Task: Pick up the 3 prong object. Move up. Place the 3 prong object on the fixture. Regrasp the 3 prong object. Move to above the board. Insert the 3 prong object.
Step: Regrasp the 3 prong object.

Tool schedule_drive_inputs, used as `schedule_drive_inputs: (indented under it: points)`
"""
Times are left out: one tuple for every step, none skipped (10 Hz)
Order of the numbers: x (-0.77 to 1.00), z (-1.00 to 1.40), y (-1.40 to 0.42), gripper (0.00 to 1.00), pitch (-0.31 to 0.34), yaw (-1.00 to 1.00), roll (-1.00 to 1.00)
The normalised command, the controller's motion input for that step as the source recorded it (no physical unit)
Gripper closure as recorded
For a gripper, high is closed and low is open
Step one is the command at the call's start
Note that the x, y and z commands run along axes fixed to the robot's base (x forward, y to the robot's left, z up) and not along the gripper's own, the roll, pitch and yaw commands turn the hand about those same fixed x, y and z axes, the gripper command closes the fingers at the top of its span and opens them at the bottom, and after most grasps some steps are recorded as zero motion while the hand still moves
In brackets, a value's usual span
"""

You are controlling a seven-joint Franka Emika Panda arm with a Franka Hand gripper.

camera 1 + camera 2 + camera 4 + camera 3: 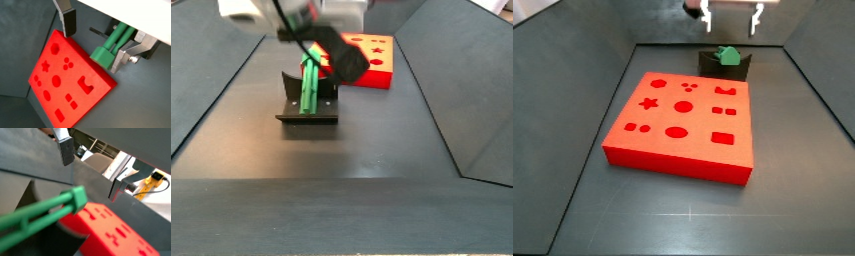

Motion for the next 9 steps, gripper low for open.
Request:
schedule_drive_inputs:
  points:
    - [-0.04,1.0,0.01,0.0,0.034,0.06,-0.02]
    - [-0.04,0.85,0.01,0.0,0.046,0.04,-0.01]
    - [-0.04,0.58,0.01,0.0,0.054,0.02,0.01]
    - [-0.03,0.38,0.01,0.0,0.059,0.01,0.01]
    - [-0.02,0.18,0.01,0.0,0.063,0.0,0.02]
    - [0.16,0.61,-0.76,0.0,0.031,0.03,1.0]
    - [0.15,0.57,-0.7,0.0,0.031,0.03,1.0]
    - [0.07,0.44,-0.55,0.0,0.028,0.03,1.0]
    - [0.03,0.31,-0.42,0.0,0.025,0.03,1.0]
